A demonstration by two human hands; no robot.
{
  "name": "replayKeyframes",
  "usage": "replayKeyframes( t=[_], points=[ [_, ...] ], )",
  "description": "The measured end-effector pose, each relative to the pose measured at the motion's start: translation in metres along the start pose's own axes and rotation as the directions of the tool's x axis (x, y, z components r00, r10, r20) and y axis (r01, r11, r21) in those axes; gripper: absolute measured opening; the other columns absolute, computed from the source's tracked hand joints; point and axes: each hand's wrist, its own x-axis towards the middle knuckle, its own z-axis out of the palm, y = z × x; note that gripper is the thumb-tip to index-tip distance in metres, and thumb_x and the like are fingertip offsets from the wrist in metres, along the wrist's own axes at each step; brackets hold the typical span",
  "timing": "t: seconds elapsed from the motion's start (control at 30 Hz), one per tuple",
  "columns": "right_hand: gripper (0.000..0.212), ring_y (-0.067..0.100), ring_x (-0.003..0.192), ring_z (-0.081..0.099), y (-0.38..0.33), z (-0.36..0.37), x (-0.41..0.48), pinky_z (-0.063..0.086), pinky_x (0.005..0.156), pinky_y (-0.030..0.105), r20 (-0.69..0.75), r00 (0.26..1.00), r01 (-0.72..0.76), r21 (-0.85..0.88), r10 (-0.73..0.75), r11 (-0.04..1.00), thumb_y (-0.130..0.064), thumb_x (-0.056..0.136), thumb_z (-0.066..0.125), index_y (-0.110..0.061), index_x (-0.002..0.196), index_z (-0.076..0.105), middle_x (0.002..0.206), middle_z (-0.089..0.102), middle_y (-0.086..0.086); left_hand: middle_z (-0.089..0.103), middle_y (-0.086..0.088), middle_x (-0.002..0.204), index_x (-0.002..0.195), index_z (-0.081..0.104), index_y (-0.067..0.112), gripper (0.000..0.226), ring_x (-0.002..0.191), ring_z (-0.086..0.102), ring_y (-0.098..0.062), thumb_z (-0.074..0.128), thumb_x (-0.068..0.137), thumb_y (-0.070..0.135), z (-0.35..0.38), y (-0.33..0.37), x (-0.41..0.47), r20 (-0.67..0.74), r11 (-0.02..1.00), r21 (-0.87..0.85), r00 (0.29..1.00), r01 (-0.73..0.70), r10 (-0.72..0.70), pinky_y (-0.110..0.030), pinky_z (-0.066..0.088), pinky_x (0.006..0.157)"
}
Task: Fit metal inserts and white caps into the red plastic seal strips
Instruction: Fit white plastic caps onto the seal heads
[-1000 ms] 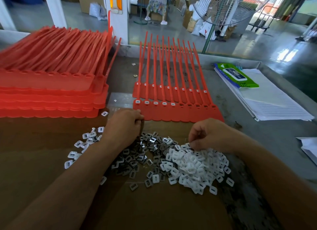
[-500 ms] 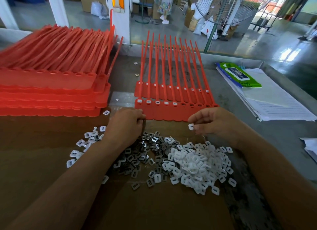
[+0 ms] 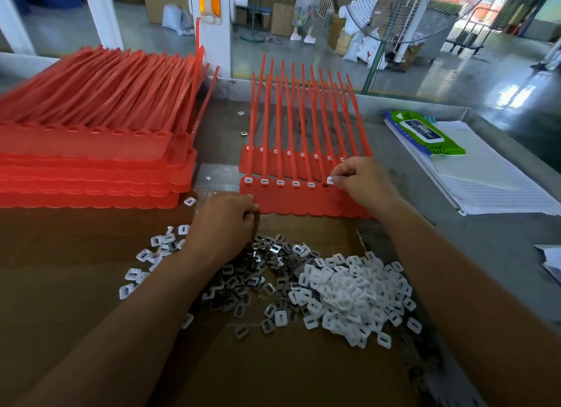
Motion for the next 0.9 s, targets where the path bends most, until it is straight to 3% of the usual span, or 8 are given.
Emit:
replayKeyframes(
  t=[0.43,0.6,0.7,0.77,0.9],
  points=[
    [0.019,0.006,0.079,0.048,0.0,0.012,0.015,0.035,0.072,0.023,0.053,0.998,-0.023,-0.165,0.032,0.986,-0.006,0.082,0.059,-0.02,0.07,0.065,0.08,0.055,-0.008,0.058,-0.002,0.123,0.107,0.066,0.01,0.028,0.113,0.053,-0.013,0.05,0.085,0.005,0.001,-0.002,-0.001,-0.013,1.0,0.01,1.0,-0.003,0.003,-0.02,0.033,0.094],
    [0.025,0.007,0.081,0.05,0.0,0.01,0.015,0.037,0.073,0.024,0.046,0.997,-0.06,-0.102,0.065,0.993,-0.007,0.079,0.065,-0.024,0.063,0.059,0.081,0.058,-0.007,0.058,-0.002,0.124,0.107,0.066,0.011,0.028,0.114,0.052,-0.014,0.05,0.085,0.005,0.001,-0.002,-0.001,-0.008,1.0,0.007,1.0,0.0,0.0,-0.022,0.034,0.096],
    [0.01,0.005,0.089,0.048,0.0,0.01,0.015,0.035,0.077,0.022,0.034,0.996,-0.078,-0.058,0.08,0.995,-0.006,0.075,0.069,-0.016,0.075,0.07,0.093,0.066,-0.002,0.058,-0.002,0.124,0.107,0.066,0.01,0.028,0.114,0.052,-0.014,0.05,0.085,0.005,0.001,-0.002,-0.002,-0.009,1.0,-0.002,1.0,0.002,-0.002,-0.023,0.033,0.097],
    [0.012,0.005,0.094,0.049,-0.001,0.01,0.017,0.033,0.08,0.02,0.035,0.994,-0.1,-0.031,0.102,0.994,-0.005,0.074,0.07,-0.011,0.084,0.073,0.103,0.068,0.003,0.058,-0.002,0.124,0.107,0.066,0.01,0.028,0.114,0.052,-0.015,0.05,0.085,0.005,0.002,-0.003,-0.002,-0.005,1.0,-0.002,1.0,0.004,-0.004,-0.024,0.034,0.098],
    [0.017,0.01,0.092,0.057,-0.003,0.011,0.019,0.042,0.083,0.025,0.028,0.987,-0.161,0.046,0.16,0.986,-0.001,0.069,0.071,-0.017,0.075,0.071,0.096,0.069,0.001,0.058,-0.002,0.124,0.108,0.066,0.01,0.028,0.114,0.052,-0.014,0.049,0.085,0.005,0.002,-0.003,-0.002,-0.007,1.0,0.008,1.0,-0.001,0.001,-0.022,0.033,0.097]
  ],
)
